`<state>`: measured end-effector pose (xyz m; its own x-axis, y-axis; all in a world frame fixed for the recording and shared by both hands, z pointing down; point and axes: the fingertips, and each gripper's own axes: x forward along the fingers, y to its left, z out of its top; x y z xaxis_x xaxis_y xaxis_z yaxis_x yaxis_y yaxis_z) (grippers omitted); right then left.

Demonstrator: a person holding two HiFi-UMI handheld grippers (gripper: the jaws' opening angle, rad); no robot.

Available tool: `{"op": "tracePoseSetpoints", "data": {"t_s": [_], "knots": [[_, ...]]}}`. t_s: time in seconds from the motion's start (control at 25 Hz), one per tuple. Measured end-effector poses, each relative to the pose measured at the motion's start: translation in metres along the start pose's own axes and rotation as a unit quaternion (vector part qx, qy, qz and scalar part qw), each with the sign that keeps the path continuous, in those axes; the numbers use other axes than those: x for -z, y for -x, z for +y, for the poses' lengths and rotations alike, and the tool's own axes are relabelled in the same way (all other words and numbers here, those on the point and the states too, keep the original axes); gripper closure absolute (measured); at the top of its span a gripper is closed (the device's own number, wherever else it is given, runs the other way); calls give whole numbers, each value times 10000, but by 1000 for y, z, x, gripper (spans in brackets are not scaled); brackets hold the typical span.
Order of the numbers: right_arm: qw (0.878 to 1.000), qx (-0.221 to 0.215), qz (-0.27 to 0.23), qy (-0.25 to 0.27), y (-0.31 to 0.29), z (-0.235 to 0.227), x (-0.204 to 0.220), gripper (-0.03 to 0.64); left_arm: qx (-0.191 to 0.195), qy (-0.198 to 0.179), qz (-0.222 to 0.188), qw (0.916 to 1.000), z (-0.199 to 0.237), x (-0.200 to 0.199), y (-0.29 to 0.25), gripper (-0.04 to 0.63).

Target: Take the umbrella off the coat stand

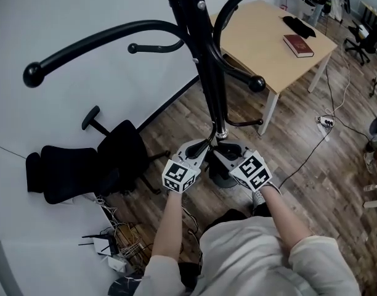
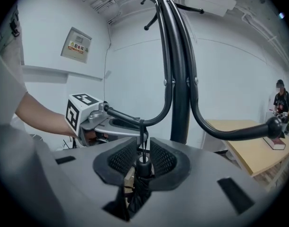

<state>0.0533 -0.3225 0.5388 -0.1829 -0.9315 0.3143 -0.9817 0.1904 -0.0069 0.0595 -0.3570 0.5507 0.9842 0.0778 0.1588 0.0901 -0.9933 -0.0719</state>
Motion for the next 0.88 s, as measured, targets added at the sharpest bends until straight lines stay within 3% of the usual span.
{"op": "tracePoseSetpoints", "data": {"t_s": [0.16, 0.36, 0.4, 0.56, 0.88], "knots": [[9999, -70, 36, -69, -20, 7, 1, 522, 120, -114, 111, 9998, 1, -1, 10, 571], [9968, 708, 73, -353, -34, -8, 5, 557, 54, -320, 276, 9991, 3, -4, 13, 571], [9954, 882, 62, -383, -34, -9, 4, 604, -13, -338, 280, 9990, 4, -5, 12, 571], [9871, 1582, 113, -222, -26, -8, 10, 607, -133, -311, 217, 9992, 6, -4, 14, 571], [9821, 1865, -106, -231, -7, -13, 2, 607, -163, -320, 116, 9993, 15, -9, 11, 572]]}}
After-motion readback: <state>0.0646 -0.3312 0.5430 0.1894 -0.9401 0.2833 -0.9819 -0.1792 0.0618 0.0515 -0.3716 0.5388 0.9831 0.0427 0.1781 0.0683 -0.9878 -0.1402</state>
